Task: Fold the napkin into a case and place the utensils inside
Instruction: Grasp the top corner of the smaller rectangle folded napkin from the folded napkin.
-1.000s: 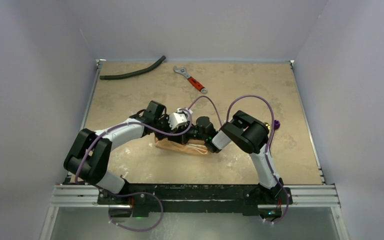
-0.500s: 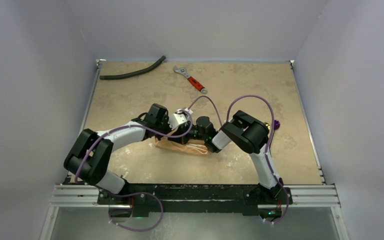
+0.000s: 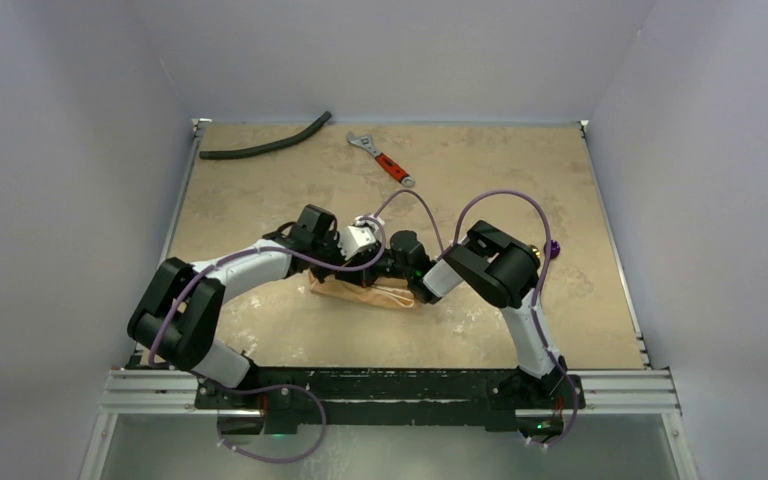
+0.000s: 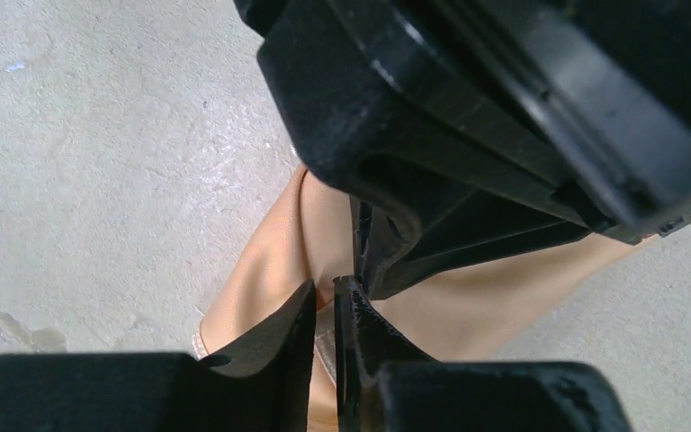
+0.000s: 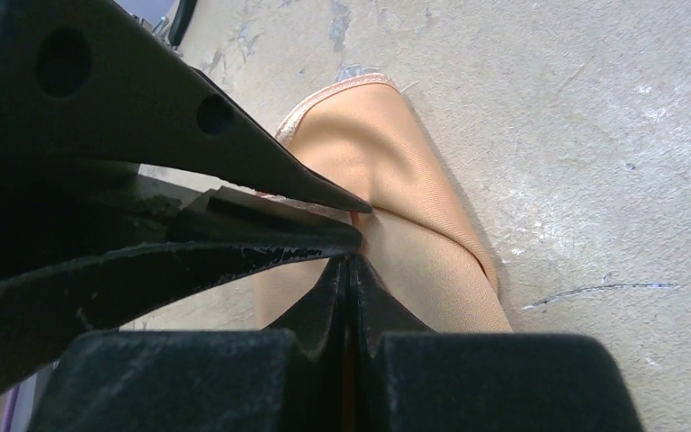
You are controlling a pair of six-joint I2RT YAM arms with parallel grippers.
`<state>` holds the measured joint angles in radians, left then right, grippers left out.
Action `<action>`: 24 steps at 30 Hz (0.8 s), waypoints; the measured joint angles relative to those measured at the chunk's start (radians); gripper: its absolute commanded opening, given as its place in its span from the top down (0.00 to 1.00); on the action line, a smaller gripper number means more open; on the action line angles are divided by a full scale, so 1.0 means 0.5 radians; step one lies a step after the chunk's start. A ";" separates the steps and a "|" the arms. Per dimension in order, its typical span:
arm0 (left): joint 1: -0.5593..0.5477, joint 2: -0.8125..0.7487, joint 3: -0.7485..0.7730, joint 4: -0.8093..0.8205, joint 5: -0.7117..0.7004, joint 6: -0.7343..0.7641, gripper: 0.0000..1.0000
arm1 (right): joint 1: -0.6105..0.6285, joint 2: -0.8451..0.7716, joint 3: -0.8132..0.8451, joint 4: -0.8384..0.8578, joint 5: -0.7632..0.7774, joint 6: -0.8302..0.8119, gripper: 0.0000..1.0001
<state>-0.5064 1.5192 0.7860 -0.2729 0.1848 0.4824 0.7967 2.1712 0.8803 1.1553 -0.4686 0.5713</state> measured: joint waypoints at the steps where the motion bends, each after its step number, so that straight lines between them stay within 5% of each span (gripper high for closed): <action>1: 0.000 0.000 0.000 0.000 0.002 0.001 0.83 | 0.000 0.000 0.000 0.002 0.001 0.000 1.00; 8: 0.000 -0.002 -0.093 0.162 -0.135 0.065 0.81 | -0.001 0.000 -0.014 0.031 0.002 0.003 1.00; 13: -0.002 -0.005 -0.130 0.249 -0.161 0.117 1.00 | -0.001 0.000 -0.015 0.034 -0.001 0.005 1.00; 24: 0.014 -0.006 -0.121 0.245 -0.169 0.060 1.00 | 0.002 -0.087 -0.030 -0.114 0.078 -0.060 1.00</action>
<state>-0.4995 1.5162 0.7254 -0.1505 0.1001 0.5121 0.7975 2.1277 0.8654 1.0985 -0.4297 0.5415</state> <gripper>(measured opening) 0.003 0.007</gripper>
